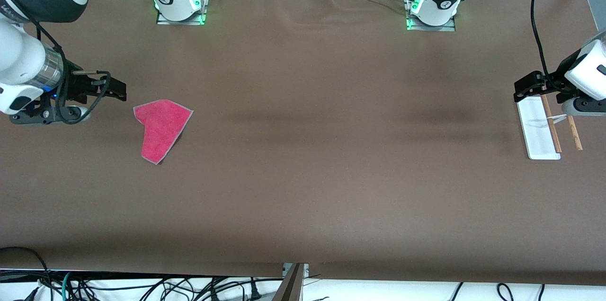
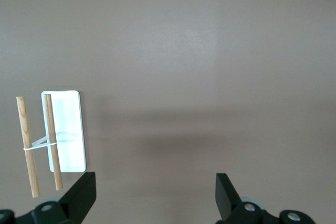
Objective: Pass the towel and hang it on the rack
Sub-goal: 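Lower the right gripper onto the pink towel's corner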
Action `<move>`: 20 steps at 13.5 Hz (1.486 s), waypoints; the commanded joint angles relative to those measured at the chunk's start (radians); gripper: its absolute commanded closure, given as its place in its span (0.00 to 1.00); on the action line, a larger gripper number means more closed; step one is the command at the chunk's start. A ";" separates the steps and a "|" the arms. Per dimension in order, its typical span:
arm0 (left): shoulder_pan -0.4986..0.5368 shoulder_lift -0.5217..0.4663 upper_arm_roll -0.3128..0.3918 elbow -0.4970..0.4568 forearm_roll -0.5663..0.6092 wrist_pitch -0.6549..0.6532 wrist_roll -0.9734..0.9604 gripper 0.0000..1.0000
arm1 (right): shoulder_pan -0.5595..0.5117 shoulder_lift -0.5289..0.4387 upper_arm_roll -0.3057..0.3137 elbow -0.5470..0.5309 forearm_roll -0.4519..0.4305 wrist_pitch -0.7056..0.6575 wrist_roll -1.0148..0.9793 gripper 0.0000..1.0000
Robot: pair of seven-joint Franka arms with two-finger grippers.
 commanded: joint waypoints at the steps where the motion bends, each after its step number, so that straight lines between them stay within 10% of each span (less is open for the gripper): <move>1: 0.003 0.009 -0.005 0.028 0.016 -0.022 0.020 0.00 | -0.004 -0.047 0.007 -0.048 -0.014 0.022 -0.014 0.00; 9: 0.003 0.009 -0.005 0.030 0.016 -0.023 0.020 0.00 | -0.005 0.020 0.004 -0.060 -0.021 0.082 -0.018 0.00; 20: 0.003 0.007 -0.005 0.028 0.016 -0.025 0.020 0.00 | -0.047 0.351 -0.019 -0.269 -0.029 0.701 -0.018 0.00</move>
